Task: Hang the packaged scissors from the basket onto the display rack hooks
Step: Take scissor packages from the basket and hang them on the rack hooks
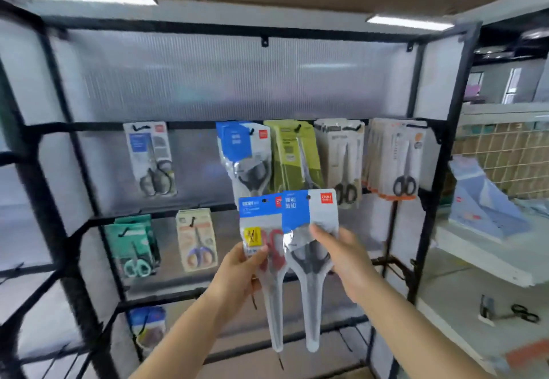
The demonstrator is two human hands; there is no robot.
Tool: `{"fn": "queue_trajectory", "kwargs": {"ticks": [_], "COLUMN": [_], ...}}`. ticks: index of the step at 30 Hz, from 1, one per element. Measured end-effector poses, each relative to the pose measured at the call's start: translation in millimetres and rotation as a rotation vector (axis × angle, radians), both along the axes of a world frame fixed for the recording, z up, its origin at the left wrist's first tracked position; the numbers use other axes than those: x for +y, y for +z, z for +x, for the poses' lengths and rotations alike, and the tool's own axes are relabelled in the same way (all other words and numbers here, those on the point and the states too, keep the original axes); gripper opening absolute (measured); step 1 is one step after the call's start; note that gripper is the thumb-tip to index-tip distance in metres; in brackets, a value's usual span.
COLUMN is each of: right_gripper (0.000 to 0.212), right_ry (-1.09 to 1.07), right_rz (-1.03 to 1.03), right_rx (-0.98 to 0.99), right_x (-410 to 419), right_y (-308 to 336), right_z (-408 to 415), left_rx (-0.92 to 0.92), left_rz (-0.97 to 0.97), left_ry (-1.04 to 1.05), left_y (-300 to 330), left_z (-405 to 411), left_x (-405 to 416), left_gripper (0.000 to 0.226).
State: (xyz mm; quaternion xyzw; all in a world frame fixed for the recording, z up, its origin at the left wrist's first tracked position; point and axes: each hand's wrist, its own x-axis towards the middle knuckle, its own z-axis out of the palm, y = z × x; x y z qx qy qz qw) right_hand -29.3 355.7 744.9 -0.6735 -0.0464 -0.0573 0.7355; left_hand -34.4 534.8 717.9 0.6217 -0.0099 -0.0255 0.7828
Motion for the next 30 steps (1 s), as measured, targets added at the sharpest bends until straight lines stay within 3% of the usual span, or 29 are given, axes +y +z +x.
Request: {"fn": "queue_trajectory", "kwargs": {"ticks": [4, 10, 18, 30], "right_gripper": [0.018, 0.015, 0.012, 0.007], "right_ry": [0.058, -0.008, -0.166, -0.165], "right_rz": [0.044, 0.157, 0.163, 0.118], "right_rx": [-0.028, -0.022, -0.103, -0.158], "right_x": [70, 109, 104, 104], "right_y": [11, 37, 84, 101], "right_z": [5, 20, 53, 108], "left_rx": [-0.020, -0.040, -0.091, -0.140], "left_rz": [0.004, -0.005, -0.049, -0.058], "left_ry": [0.106, 0.155, 0.147, 0.190], "left_y": [5, 9, 24, 47], "left_z": [-13, -15, 8, 51], "left_x": [73, 119, 107, 92], "left_gripper": [0.012, 0.015, 0.013, 0.013]}}
